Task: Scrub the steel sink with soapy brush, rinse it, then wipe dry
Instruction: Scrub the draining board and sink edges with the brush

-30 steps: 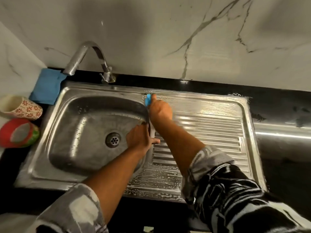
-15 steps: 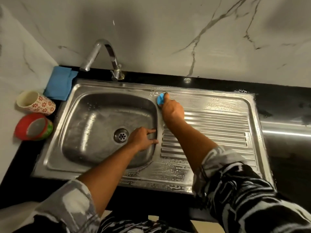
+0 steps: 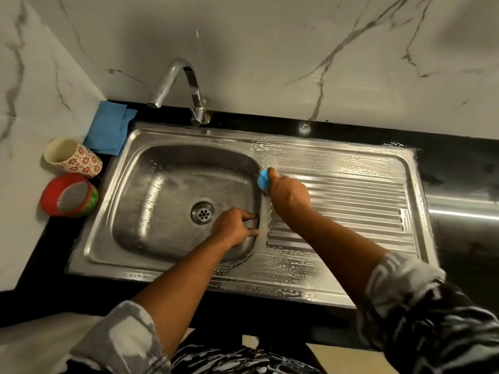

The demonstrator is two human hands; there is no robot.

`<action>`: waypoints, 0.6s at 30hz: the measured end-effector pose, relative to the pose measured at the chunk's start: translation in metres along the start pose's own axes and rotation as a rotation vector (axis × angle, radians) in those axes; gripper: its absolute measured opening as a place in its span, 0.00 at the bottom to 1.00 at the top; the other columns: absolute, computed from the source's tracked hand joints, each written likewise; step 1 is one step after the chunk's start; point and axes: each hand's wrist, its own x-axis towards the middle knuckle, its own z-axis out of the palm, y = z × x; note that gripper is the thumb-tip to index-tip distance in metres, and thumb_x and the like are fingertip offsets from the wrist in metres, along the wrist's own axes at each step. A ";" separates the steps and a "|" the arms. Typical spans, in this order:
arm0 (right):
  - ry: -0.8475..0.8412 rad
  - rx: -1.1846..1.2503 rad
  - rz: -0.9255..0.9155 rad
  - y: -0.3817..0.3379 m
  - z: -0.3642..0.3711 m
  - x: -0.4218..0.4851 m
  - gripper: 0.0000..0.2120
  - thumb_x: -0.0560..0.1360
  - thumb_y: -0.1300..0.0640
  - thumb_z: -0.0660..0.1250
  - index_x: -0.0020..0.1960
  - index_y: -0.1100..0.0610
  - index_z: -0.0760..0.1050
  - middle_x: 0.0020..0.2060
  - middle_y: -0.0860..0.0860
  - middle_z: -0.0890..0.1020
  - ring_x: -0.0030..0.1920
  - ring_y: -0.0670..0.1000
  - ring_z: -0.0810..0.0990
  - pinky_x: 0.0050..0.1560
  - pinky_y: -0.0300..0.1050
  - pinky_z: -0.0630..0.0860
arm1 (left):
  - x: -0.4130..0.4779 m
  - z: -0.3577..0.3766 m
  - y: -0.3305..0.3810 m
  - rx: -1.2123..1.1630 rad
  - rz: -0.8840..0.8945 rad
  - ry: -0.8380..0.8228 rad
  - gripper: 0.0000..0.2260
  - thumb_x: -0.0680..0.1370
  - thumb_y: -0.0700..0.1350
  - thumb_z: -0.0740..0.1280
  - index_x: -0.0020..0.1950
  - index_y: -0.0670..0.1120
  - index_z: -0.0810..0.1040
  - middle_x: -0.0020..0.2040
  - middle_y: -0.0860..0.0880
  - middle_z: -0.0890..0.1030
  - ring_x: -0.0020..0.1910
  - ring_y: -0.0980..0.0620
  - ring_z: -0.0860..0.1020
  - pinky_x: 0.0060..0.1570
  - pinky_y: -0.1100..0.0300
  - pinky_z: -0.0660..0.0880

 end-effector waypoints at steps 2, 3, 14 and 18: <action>0.021 0.054 0.049 -0.007 -0.006 0.019 0.22 0.84 0.51 0.61 0.75 0.48 0.60 0.45 0.54 0.81 0.38 0.56 0.78 0.35 0.50 0.73 | -0.002 0.002 0.001 0.030 -0.005 0.027 0.27 0.72 0.58 0.81 0.70 0.57 0.82 0.68 0.54 0.83 0.68 0.52 0.80 0.65 0.54 0.78; 0.033 0.081 0.073 -0.008 -0.010 0.027 0.23 0.84 0.52 0.61 0.77 0.49 0.59 0.45 0.54 0.80 0.39 0.55 0.78 0.37 0.51 0.74 | -0.002 0.003 0.000 0.043 -0.006 0.040 0.27 0.72 0.59 0.81 0.70 0.58 0.82 0.68 0.54 0.83 0.68 0.52 0.80 0.64 0.53 0.79; 0.157 0.151 0.362 0.127 -0.005 -0.033 0.15 0.85 0.54 0.50 0.69 0.53 0.68 0.51 0.59 0.82 0.46 0.61 0.79 0.43 0.52 0.69 | -0.007 0.002 0.018 0.123 0.036 0.123 0.32 0.71 0.56 0.82 0.74 0.59 0.78 0.69 0.53 0.82 0.67 0.49 0.81 0.61 0.56 0.79; 0.273 0.340 0.602 0.159 -0.015 -0.042 0.24 0.85 0.41 0.48 0.59 0.56 0.76 0.46 0.58 0.82 0.42 0.56 0.78 0.43 0.52 0.74 | -0.007 0.002 0.025 0.165 0.042 0.121 0.32 0.72 0.56 0.82 0.74 0.58 0.77 0.69 0.53 0.82 0.66 0.49 0.81 0.60 0.56 0.79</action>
